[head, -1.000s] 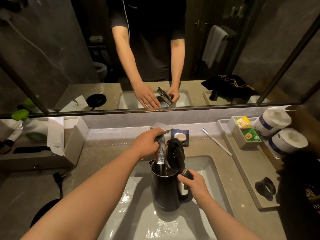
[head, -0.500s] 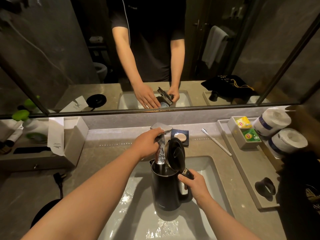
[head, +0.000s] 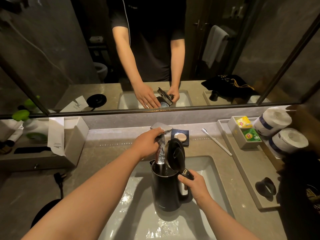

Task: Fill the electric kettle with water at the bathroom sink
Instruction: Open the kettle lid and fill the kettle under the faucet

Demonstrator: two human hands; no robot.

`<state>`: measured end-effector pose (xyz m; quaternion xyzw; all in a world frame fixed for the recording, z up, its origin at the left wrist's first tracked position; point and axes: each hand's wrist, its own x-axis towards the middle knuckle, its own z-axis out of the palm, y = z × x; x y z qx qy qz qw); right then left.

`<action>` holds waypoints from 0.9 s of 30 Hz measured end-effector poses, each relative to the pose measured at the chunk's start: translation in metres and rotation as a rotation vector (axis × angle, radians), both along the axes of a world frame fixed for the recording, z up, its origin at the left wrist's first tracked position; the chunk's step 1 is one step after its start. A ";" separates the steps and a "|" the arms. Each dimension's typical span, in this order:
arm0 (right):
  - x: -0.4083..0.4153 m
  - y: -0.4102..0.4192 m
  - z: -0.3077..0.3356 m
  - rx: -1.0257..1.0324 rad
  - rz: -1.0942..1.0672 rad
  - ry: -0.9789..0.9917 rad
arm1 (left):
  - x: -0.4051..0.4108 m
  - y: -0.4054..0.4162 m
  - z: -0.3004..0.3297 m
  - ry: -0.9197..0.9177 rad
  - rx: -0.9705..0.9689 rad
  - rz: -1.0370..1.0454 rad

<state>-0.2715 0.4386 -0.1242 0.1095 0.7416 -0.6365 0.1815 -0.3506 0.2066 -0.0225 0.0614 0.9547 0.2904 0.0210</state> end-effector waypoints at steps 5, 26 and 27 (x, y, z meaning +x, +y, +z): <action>-0.001 0.001 0.001 -0.009 -0.005 0.004 | 0.000 -0.001 0.000 0.009 -0.004 -0.008; -0.002 -0.001 0.007 -0.020 0.014 0.011 | 0.002 0.001 0.000 0.049 0.006 -0.019; -0.002 -0.001 0.007 -0.016 0.014 0.012 | 0.002 0.001 0.000 0.045 0.006 -0.018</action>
